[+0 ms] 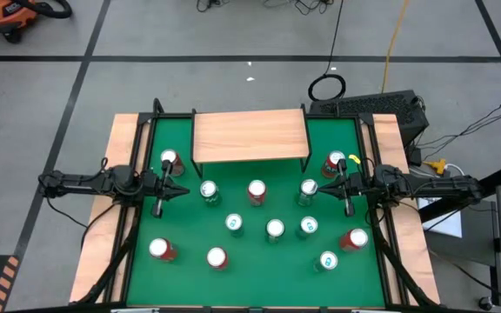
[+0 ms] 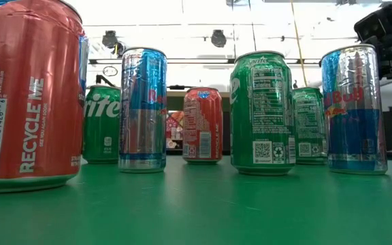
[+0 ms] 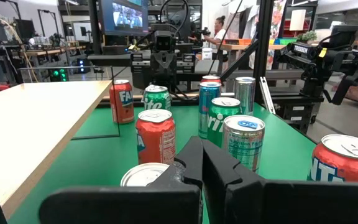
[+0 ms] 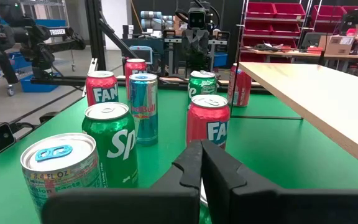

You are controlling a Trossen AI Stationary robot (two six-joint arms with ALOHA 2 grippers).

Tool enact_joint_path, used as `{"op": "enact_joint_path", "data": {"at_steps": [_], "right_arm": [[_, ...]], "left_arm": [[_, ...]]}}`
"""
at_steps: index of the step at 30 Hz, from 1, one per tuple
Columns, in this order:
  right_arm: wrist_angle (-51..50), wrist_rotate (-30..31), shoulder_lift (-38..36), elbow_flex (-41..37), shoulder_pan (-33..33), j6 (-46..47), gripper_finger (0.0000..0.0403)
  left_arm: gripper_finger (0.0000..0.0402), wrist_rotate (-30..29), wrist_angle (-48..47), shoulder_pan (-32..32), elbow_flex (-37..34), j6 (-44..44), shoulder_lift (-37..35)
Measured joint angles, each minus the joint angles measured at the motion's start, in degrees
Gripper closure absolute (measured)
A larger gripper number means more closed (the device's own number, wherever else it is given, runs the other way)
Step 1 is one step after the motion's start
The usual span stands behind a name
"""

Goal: Place canned beverage on shelf

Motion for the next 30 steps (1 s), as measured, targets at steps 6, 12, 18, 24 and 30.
{"op": "enact_joint_path", "data": {"at_steps": [6,12,18,24,30], "right_arm": [[-0.01,-0.01,0.0,0.0,0.0,0.0,0.0403],[0.01,-0.01,0.02,0.0,0.0,0.0,0.0403],[0.01,-0.02,0.0,-0.01,0.0,0.01,0.0403],[0.01,-0.03,0.01,0.0,0.01,0.01,0.0403],[0.73,-0.07,0.02,-0.01,0.01,-0.27,0.0403]], "left_arm": [[0.0402,0.0,0.02,0.0,0.0,0.67,0.01],[0.0402,-0.31,0.65,0.0,0.01,16.62,-0.01],[0.0402,-0.42,0.57,-0.02,0.02,13.66,-0.01],[0.0402,-1.24,1.05,0.0,0.0,2.86,-0.01],[0.0402,-4.49,1.22,0.0,2.27,-4.5,0.25]]}}
